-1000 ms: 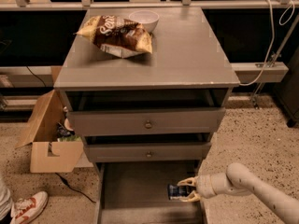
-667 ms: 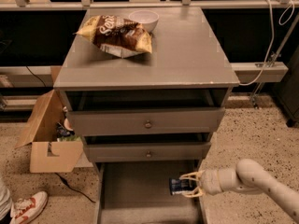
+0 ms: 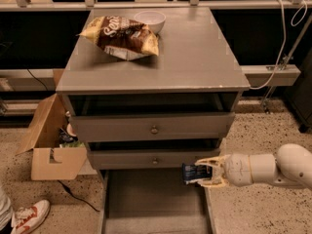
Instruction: Pick rxbar blueberry from bottom drawer and place on counter
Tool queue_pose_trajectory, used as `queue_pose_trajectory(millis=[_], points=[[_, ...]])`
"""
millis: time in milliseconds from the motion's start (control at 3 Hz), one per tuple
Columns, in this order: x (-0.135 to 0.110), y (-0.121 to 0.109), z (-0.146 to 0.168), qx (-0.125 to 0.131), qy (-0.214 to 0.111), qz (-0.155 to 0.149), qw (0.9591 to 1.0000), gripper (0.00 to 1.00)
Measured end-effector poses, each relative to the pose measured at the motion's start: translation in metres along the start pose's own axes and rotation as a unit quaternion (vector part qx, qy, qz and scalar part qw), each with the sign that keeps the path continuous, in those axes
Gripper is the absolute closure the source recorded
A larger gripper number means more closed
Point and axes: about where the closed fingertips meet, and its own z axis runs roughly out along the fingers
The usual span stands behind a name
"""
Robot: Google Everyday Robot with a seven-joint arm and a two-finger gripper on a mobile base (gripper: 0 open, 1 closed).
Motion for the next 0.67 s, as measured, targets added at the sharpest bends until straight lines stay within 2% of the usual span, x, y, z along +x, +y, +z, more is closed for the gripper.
queue_pose_trajectory(millis=[333,667], points=[[0.000,0.000,0.000,0.000,0.000,0.000,1.0000,1.00],[-0.046,-0.065,-0.005,-0.002,-0.004,-0.048,0.9988,1.00]])
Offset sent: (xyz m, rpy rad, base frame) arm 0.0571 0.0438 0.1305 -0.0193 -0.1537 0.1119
